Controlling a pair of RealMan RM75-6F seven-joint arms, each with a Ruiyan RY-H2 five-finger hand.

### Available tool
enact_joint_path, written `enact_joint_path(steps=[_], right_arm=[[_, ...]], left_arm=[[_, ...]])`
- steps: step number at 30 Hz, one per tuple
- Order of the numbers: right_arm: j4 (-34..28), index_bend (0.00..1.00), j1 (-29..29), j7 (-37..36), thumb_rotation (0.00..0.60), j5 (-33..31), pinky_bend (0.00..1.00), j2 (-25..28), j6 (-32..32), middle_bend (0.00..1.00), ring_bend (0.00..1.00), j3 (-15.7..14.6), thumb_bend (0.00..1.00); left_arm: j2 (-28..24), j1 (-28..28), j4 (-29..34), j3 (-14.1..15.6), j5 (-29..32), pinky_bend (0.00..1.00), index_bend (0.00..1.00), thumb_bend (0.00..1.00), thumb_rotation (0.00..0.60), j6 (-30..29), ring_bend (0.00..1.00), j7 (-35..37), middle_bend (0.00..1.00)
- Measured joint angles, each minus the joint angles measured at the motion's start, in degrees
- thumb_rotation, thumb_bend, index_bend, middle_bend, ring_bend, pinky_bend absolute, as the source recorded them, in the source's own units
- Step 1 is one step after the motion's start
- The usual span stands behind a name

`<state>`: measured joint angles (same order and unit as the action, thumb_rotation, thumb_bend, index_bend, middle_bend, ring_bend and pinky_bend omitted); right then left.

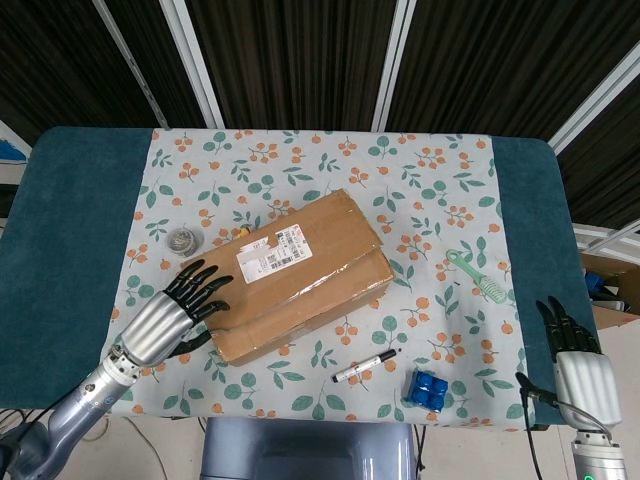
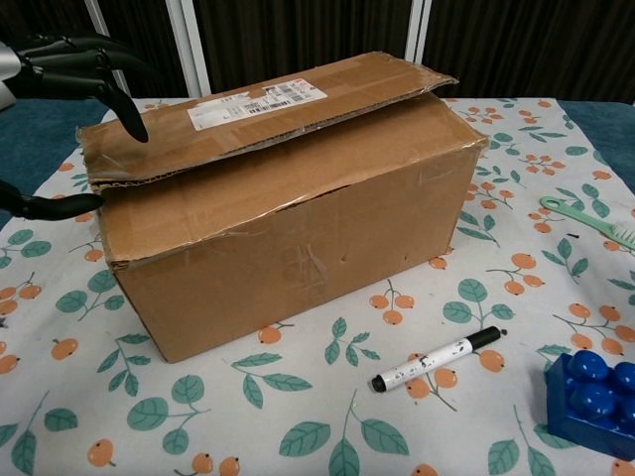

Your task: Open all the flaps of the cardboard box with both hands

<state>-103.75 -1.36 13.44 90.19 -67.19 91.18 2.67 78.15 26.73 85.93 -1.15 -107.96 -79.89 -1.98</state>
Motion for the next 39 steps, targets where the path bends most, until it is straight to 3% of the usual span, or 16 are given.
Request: enact_joint_path(steps=[20, 39], right_arm=[[-0.6, 0.0, -0.1, -0.3, 0.6, -0.3, 0.23, 0.3, -0.1, 0.06, 0.17, -0.1, 0.18], [-0.7, 0.0, -0.1, 0.0, 0.6, -0.7, 0.23, 0.3, -0.4, 0.06, 0.17, -0.2, 0.18]], left_arm=[[4.6, 0.9, -6.4, -0.4, 2.0, 0.0, 0.48, 0.36, 0.6, -2.1, 0.0, 0.4, 0.14], [4.9, 0.4, -7.8, -0.9, 3.0, 0.0, 0.55, 0.41, 0.6, -5.4, 0.0, 0.1, 0.17]])
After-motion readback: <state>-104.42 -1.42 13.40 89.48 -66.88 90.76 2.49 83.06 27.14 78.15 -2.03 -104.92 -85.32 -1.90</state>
